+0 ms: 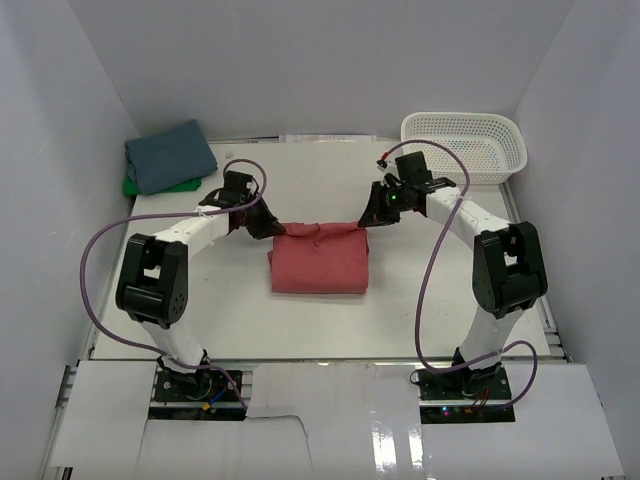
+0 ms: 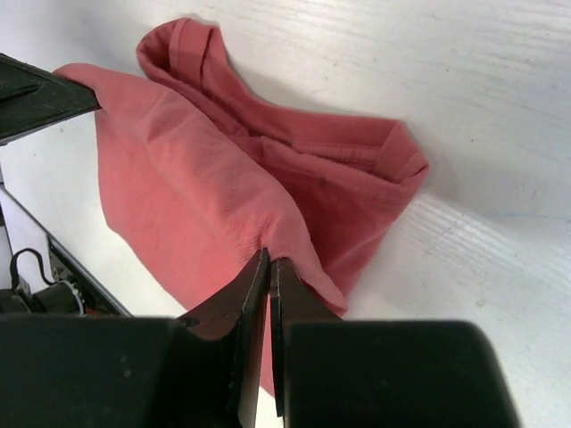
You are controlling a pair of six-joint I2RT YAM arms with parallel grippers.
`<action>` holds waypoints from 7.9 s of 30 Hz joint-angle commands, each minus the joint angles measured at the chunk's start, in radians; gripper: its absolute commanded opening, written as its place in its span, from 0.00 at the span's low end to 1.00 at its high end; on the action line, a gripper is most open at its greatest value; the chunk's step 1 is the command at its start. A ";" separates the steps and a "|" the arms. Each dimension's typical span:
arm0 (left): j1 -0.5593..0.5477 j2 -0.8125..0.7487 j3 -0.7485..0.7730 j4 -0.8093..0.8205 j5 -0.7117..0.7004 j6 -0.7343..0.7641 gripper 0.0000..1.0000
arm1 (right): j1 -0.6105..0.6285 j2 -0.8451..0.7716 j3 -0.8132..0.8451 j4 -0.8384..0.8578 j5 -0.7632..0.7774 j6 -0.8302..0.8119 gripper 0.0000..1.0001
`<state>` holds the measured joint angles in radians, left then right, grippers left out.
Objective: Fold and stack the t-shirts
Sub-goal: Fold the long partially folded tshirt into a neat square, then smooth out wrinkles on the folded tshirt
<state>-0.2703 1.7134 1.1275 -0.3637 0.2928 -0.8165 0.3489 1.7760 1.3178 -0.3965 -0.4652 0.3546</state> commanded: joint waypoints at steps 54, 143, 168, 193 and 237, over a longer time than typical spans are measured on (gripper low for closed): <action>0.028 -0.140 -0.228 0.494 0.353 0.080 0.00 | 0.004 0.212 0.055 0.512 -0.451 0.192 0.08; -0.150 -0.121 -0.337 0.468 0.233 0.160 0.00 | 0.061 0.280 0.028 0.180 -0.506 -0.028 0.08; -0.150 0.054 -0.437 0.608 0.350 0.172 0.00 | 0.177 0.264 -0.187 0.315 -0.556 0.052 0.08; -0.121 -0.119 -0.567 0.595 0.322 0.209 0.00 | 0.036 0.301 -0.201 -0.013 -0.161 -0.171 0.08; 0.029 0.160 -0.020 0.350 0.229 0.185 0.00 | 0.024 0.572 0.574 0.015 -0.356 0.021 0.08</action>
<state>-0.2379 1.8782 1.0779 -0.0196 0.5369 -0.6453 0.3801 2.3169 1.8500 -0.4068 -0.8116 0.3672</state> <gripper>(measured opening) 0.019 0.078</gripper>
